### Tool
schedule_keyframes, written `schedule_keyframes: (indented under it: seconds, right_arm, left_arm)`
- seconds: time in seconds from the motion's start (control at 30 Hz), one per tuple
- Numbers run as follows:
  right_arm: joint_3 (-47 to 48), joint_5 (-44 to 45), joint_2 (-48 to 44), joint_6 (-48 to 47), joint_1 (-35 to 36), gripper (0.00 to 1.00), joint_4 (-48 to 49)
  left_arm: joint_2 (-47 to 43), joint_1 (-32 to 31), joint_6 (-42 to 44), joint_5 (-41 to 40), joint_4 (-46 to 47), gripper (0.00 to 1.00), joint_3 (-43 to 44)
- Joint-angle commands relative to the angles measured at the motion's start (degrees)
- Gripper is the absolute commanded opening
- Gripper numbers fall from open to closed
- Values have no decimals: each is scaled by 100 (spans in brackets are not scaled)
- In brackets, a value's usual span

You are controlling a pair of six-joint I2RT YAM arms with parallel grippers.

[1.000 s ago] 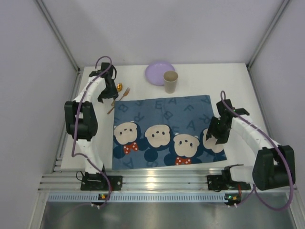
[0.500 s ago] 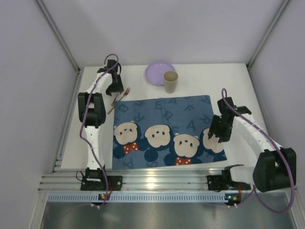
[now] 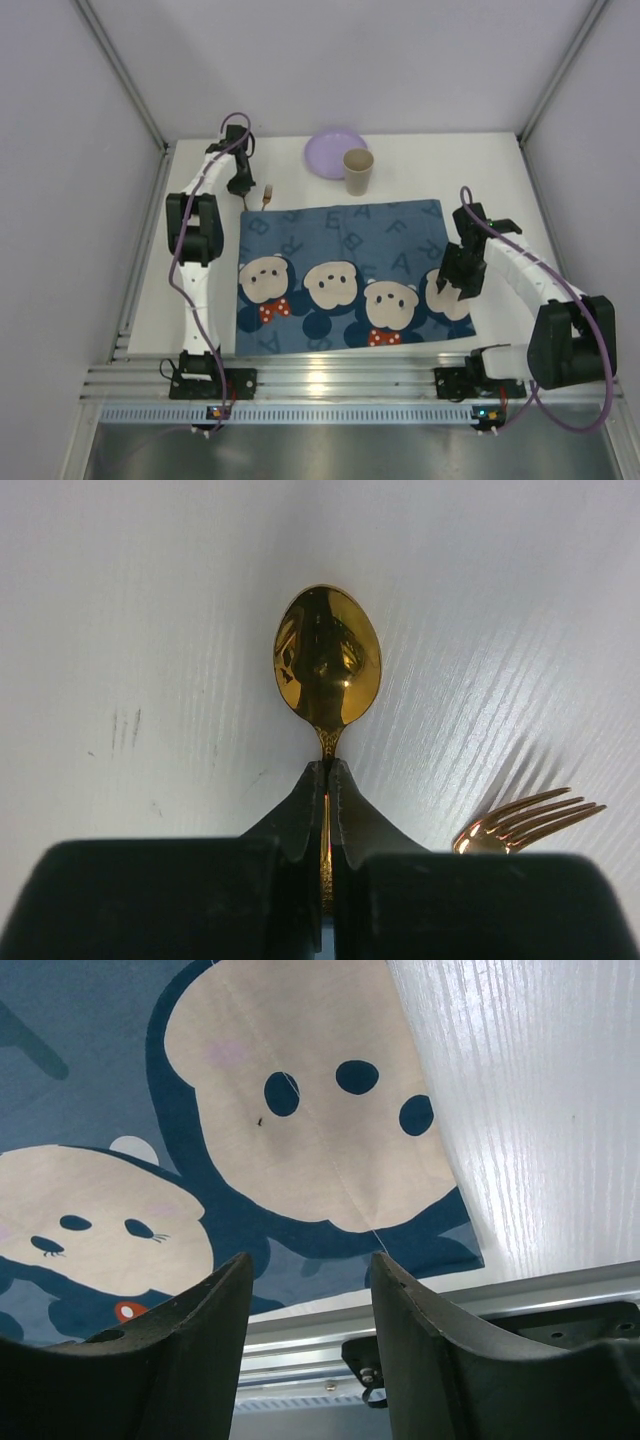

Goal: Set the dinner table for one person

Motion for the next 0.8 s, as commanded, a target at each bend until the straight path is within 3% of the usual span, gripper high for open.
schedule_keyframes:
  seconds: [0.0, 0.17, 0.3, 0.47, 0.63, 0.77]
  right_arm:
    - [239, 146, -51, -132, 15, 51, -64]
    - [239, 147, -165, -255, 6, 50, -64]
    - [283, -46, -218, -316, 6, 50, 67]
    - [449, -249, -288, -404, 6, 50, 217]
    - [748, -188, -420, -484, 15, 50, 147]
    - [1240, 92, -543, -238, 6, 52, -274]
  left_arm:
    - [479, 212, -8, 133, -99, 0, -219]
    - [-100, 256, -131, -200, -205, 0, -140]
    - [-1311, 221, -175, -604, 261, 0, -448]
    - [-2209, -42, -166, -957, 253, 0, -351]
    - [-2808, -859, -262, -1212, -134, 0, -26]
    - [-2949, -1614, -1087, -518, -415, 0, -69]
